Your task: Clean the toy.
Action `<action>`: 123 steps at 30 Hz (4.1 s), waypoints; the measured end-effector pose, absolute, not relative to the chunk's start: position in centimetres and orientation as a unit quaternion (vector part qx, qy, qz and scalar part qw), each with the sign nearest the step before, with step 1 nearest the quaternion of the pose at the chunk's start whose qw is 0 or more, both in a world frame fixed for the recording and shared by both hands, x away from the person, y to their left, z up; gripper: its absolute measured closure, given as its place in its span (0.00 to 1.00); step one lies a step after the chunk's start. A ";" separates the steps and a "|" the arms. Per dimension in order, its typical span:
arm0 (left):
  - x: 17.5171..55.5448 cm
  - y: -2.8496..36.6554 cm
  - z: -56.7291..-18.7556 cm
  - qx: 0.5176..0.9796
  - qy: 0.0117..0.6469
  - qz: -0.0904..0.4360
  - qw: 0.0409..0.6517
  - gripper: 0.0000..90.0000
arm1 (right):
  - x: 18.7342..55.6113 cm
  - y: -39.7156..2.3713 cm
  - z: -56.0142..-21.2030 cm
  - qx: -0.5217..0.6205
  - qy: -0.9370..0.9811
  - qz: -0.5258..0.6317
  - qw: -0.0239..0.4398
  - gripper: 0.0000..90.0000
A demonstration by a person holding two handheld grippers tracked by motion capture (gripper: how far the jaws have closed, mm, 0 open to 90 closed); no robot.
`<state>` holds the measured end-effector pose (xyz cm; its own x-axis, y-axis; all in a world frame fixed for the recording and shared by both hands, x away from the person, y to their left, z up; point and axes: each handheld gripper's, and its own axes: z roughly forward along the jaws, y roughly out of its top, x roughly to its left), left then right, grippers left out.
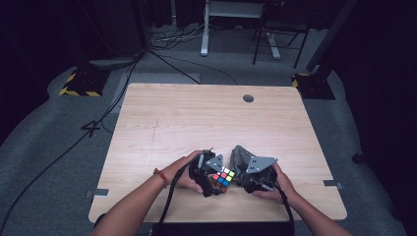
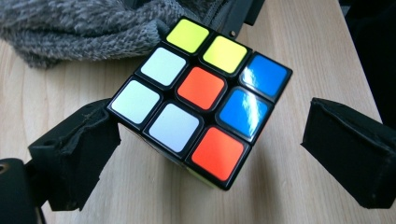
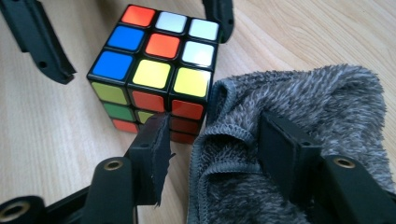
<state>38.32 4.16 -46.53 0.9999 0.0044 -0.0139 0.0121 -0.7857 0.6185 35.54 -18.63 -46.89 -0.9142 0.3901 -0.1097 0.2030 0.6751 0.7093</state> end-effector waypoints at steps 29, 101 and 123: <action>37.9 5.2 -46.6 0.941 0.045 0.016 0.334 0.26 | 36.7 -17.7 -46.7 0.156 0.900 0.388 0.122 0.48; 38.2 6.7 -48.0 0.941 0.025 -0.005 0.338 0.37 | 37.4 -15.4 -46.3 0.128 0.896 0.415 0.093 0.52; 38.4 5.5 -47.9 0.930 0.021 -0.002 0.367 0.35 | 37.1 -16.3 -46.0 0.100 0.900 0.413 0.096 0.52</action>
<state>38.36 5.46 -47.94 0.9991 0.0370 -0.0194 0.0403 -0.7292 0.6831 37.14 -16.35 -45.97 -0.9615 0.2599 -0.0895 0.1018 0.6392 0.7623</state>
